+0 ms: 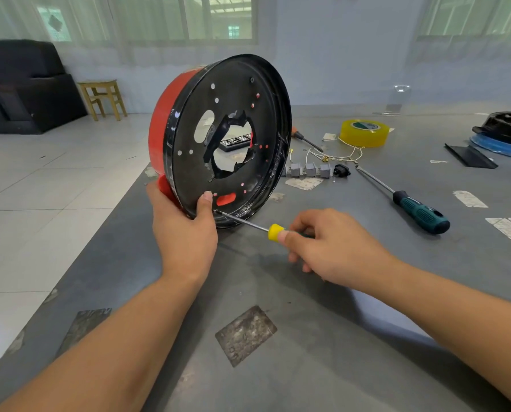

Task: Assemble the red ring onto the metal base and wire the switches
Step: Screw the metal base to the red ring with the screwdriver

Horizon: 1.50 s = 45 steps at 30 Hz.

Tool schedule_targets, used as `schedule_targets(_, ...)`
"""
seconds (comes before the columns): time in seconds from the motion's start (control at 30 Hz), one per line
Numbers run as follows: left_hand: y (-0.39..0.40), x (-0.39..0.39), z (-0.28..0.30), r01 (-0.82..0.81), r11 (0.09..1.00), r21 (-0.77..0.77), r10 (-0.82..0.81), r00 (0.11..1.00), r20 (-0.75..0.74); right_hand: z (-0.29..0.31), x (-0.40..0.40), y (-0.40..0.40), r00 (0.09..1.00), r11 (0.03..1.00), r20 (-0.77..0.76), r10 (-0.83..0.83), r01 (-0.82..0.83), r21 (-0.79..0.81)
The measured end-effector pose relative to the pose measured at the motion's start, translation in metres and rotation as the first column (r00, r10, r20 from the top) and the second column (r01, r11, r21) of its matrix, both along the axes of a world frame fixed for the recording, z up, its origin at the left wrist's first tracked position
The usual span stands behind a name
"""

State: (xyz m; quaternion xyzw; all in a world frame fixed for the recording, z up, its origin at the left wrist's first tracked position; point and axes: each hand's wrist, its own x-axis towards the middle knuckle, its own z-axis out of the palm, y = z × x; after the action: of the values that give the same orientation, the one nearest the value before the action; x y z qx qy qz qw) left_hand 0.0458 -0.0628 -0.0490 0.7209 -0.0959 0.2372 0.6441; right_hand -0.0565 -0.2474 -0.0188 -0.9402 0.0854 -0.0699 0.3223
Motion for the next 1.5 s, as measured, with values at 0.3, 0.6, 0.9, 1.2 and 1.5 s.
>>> schedule_targets(0.3,-0.002,-0.002,0.0,-0.006,1.0,0.015,0.006,1.0,0.004,-0.006,-0.001,0.006,1.0,1.0,-0.018,-0.007,0.007,-0.006)
schedule_targets(0.6,-0.004,-0.005,0.002,0.002,0.999,0.032,-0.001,1.0,-0.007,-0.004,-0.001,-0.001,1.0,0.992,-0.007,-0.009,0.008,-0.129)
schedule_targets(0.9,0.004,0.013,-0.008,-0.042,0.998,-0.038,0.039,0.997,-0.07,0.005,-0.001,0.005,0.954,0.773,0.287,-0.088,-0.116,0.624)
schedule_targets(1.2,0.006,0.024,-0.013,-0.075,0.987,-0.144,0.048,0.982,-0.183,-0.002,-0.005,-0.002,0.698,0.919,0.686,0.207,-0.378,0.108)
schedule_targets(1.5,0.006,0.023,-0.014,-0.077,0.982,-0.172,0.041,0.978,-0.206,0.007,-0.007,-0.014,0.788,0.958,0.556,0.265,-0.151,-0.244)
